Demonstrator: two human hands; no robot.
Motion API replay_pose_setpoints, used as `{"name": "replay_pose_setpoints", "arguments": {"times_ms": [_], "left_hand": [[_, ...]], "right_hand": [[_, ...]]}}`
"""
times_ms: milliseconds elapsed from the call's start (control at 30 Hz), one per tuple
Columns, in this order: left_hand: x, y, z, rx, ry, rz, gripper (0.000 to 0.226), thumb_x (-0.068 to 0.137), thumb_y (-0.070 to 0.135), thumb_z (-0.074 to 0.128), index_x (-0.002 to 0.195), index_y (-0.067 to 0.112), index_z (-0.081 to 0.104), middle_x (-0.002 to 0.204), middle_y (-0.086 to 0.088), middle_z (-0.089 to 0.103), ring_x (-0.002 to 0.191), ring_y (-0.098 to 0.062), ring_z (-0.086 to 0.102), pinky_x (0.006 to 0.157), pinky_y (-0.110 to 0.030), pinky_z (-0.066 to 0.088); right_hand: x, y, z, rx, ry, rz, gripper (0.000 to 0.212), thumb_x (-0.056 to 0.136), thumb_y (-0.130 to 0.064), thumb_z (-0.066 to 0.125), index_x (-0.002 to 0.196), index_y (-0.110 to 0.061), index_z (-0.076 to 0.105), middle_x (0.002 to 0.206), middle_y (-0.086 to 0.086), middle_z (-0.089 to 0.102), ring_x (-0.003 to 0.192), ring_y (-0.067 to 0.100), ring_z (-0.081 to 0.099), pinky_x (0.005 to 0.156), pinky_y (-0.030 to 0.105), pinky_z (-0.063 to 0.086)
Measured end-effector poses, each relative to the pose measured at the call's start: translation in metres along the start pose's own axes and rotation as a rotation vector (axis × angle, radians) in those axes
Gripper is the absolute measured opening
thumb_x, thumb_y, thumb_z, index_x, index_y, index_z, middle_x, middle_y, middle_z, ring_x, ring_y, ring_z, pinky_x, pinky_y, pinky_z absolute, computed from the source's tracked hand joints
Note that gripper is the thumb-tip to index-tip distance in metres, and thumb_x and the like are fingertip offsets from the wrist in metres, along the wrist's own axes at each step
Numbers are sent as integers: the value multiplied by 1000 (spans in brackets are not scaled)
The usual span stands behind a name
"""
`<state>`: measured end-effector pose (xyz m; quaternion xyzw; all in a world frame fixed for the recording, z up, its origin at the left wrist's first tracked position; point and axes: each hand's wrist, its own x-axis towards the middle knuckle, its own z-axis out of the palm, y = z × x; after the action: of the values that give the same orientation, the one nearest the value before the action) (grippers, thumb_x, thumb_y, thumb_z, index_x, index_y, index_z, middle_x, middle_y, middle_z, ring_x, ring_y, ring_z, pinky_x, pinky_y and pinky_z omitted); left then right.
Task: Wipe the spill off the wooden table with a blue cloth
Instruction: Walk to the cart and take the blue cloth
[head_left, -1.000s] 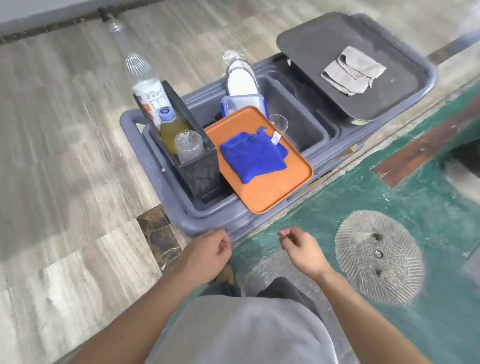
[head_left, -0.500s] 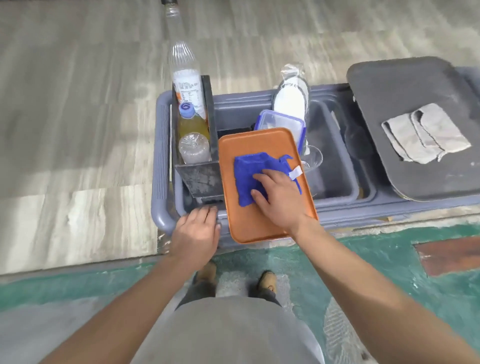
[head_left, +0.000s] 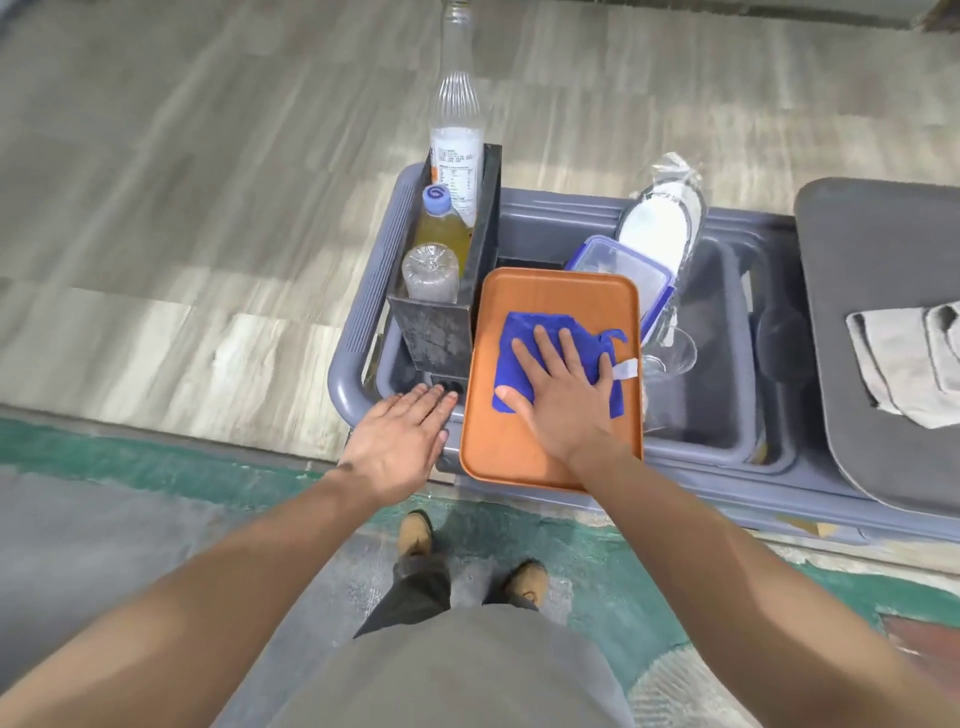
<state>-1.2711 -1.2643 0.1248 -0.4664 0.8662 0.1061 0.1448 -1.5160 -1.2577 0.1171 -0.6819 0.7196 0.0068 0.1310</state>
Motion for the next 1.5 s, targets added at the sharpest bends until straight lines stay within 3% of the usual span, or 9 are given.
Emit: {"name": "replay_pose_setpoints", "arguments": {"times_ms": [267, 433, 567, 733, 867, 1033, 1300, 1400, 1500], "left_hand": [[-1, 3, 0, 3, -25, -13, 62, 105, 45, 8, 162, 24, 3, 171, 1, 12, 158, -17, 9, 129, -39, 10], [-7, 14, -3, -76, 23, -66, 60, 106, 42, 20, 161, 20, 17, 168, -5, 23, 157, -21, 18, 128, -38, 12], [-31, 27, -2, -160, 208, -149, 54, 101, 39, 36, 149, 17, 46, 153, -5, 50, 144, -22, 43, 121, -38, 32], [-82, 34, 18, -291, 340, -295, 39, 97, 32, 44, 127, 17, 63, 125, 1, 64, 120, -21, 57, 103, -39, 45], [-127, 33, 44, -405, 196, -489, 42, 95, 34, 39, 123, 17, 65, 114, -2, 69, 107, -25, 63, 94, -40, 50], [-187, 10, 95, -679, -128, -770, 24, 92, 34, 43, 98, 21, 62, 108, -6, 69, 97, -31, 65, 81, -37, 54], [-301, -58, 181, -1195, -102, -1209, 26, 90, 20, 53, 89, -1, 69, 87, -18, 74, 88, -36, 68, 68, -33, 49], [-354, -81, 214, -1312, -63, -1340, 25, 89, 23, 56, 80, 4, 69, 89, -17, 75, 89, -35, 70, 75, -37, 53], [-413, -106, 250, -1353, -162, -1398, 23, 89, 19, 55, 66, 13, 57, 91, -15, 69, 90, -33, 66, 69, -32, 44]], "right_hand": [[2, 5, 4, 41, 125, -61, 50, 104, -45, 39, 150, -27, 44, 160, -4, 38, 151, 18, 29, 110, 45, 33], [6, 13, 0, 245, 137, -48, 42, 105, -34, 44, 144, -21, 52, 151, -3, 51, 145, 17, 38, 100, 41, 33], [3, 19, -17, 569, 157, -22, 28, 107, -26, 42, 118, -13, 65, 116, 1, 67, 107, 22, 58, 92, 38, 34], [-7, 14, -30, 805, 174, 14, 29, 107, -36, 40, 92, -20, 59, 79, -10, 61, 71, 2, 53, 67, 28, 36], [-27, -18, -44, 950, 179, -29, 30, 107, -28, 42, 83, -23, 59, 70, -11, 55, 62, -2, 48, 60, 12, 36], [-64, -84, -51, 1077, 60, -106, 39, 106, -34, 42, 73, -14, 48, 69, -4, 41, 66, 9, 36, 62, 33, 33], [-115, -230, 19, 996, -283, -121, 39, 103, -42, 43, 76, -15, 48, 72, -4, 42, 66, 14, 38, 64, 33, 33], [-128, -281, 65, 816, -377, -146, 39, 106, -38, 40, 79, -12, 52, 72, -5, 45, 66, 17, 41, 65, 34, 34], [-137, -329, 108, 632, -433, -162, 35, 106, -35, 38, 82, -14, 52, 73, -3, 52, 71, 23, 48, 64, 32, 39]]}}
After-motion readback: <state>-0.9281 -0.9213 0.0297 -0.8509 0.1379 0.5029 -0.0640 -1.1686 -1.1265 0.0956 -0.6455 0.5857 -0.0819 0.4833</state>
